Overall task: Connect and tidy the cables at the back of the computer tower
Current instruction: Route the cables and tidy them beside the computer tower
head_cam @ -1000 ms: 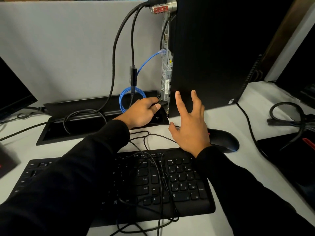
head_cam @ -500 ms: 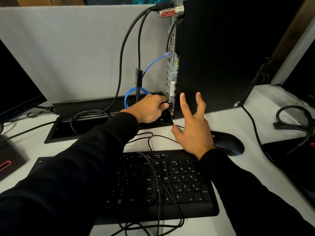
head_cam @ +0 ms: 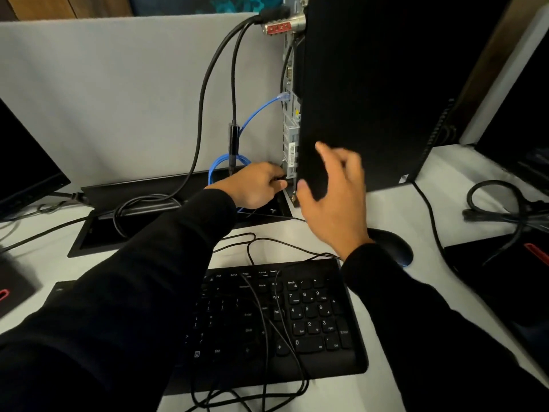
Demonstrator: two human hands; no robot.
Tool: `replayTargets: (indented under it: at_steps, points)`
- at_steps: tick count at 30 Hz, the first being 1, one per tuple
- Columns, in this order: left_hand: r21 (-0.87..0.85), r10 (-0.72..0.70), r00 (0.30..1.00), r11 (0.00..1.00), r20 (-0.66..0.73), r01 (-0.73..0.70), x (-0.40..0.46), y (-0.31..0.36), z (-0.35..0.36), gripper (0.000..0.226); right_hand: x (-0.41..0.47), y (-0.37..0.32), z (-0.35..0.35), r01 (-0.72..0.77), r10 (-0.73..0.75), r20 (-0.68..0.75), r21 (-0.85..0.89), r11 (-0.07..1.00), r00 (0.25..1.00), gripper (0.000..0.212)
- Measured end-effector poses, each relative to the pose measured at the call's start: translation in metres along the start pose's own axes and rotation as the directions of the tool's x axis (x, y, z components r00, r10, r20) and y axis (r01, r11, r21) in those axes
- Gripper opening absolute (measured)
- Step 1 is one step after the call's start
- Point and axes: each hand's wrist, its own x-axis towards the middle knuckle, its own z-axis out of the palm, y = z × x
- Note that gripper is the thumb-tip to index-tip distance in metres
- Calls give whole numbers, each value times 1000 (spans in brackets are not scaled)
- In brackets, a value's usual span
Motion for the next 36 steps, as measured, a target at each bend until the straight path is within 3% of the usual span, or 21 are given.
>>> replayTargets:
  at_steps: [3,5,7,10,21,27,33,36]
  points:
    - [3,1,998,1000,-69,-1,-5,-2,3,24,53,-29,-29,70,-89,-265,-80,994,960,67]
    - [-5,-8,992,1000,-126,7,-6,-6,4,24,89,-51,-51,121,-200,-342,-238,964,918,68]
    - [-17,-12,983,1000,-183,9,-7,-7,6,21,118,-65,-65,142,-263,-302,-369,918,916,66]
    - [-39,-32,976,999,-215,24,-7,-9,10,21,143,-70,-68,153,-251,-189,-420,895,949,68]
    - [46,84,959,996,-271,-75,0,-16,16,23,147,-73,-49,103,-274,-342,-444,890,899,75]
    - [184,196,934,972,-300,-145,0,-18,17,20,150,-75,-45,121,-292,-383,-413,903,876,77]
    - [147,102,900,988,-423,-43,-4,-12,40,14,148,-79,-45,102,-266,-365,-411,906,892,79]
    - [126,55,922,992,-383,-6,-6,-7,35,12,146,-81,-49,100,-261,-340,-426,899,904,80]
